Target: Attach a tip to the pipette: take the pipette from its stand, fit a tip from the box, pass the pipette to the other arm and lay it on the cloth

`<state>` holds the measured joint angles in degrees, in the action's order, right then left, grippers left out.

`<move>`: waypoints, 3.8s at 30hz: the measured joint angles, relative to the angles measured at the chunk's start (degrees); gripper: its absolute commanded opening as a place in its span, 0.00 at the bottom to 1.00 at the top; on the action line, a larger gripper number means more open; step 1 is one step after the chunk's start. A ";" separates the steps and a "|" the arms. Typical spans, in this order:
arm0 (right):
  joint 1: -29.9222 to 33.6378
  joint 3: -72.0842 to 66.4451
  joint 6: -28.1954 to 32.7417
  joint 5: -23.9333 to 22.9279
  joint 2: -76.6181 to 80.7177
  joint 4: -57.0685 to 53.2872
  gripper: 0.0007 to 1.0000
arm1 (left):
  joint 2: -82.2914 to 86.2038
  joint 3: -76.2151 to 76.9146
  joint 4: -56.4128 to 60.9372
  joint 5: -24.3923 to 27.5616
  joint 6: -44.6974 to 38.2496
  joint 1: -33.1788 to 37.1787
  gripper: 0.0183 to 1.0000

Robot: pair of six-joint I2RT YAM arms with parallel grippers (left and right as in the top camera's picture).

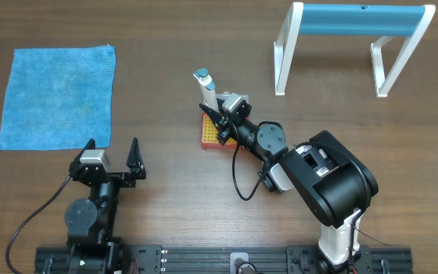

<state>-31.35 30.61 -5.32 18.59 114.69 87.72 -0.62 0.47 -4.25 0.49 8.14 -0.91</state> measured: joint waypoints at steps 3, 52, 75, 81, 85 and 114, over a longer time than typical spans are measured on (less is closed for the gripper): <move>0.00 0.20 0.00 0.00 0.00 -0.09 0.08 | 0.00 0.00 0.00 -0.02 0.00 0.00 1.00; -0.96 10.29 -34.56 14.40 -38.16 -58.77 0.08 | 0.00 -0.09 3.96 7.85 19.54 0.00 1.00; -0.96 10.29 -36.65 14.60 -38.27 -58.62 0.09 | -20.24 1.57 31.52 15.58 70.40 0.00 1.00; -0.96 10.40 -36.65 14.60 -38.34 -58.60 0.08 | -49.13 15.39 42.64 26.93 67.47 0.00 1.00; -0.96 10.40 -36.63 14.60 -38.36 -58.64 0.08 | -66.88 29.11 43.98 41.07 64.65 0.00 1.00; 6.38 10.91 -37.77 21.51 -39.58 -59.45 0.08 | -88.00 46.77 55.30 72.24 63.04 -5.18 1.00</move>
<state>-24.97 41.52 -43.09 40.10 75.11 28.27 -88.62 47.24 51.05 72.73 71.18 -6.09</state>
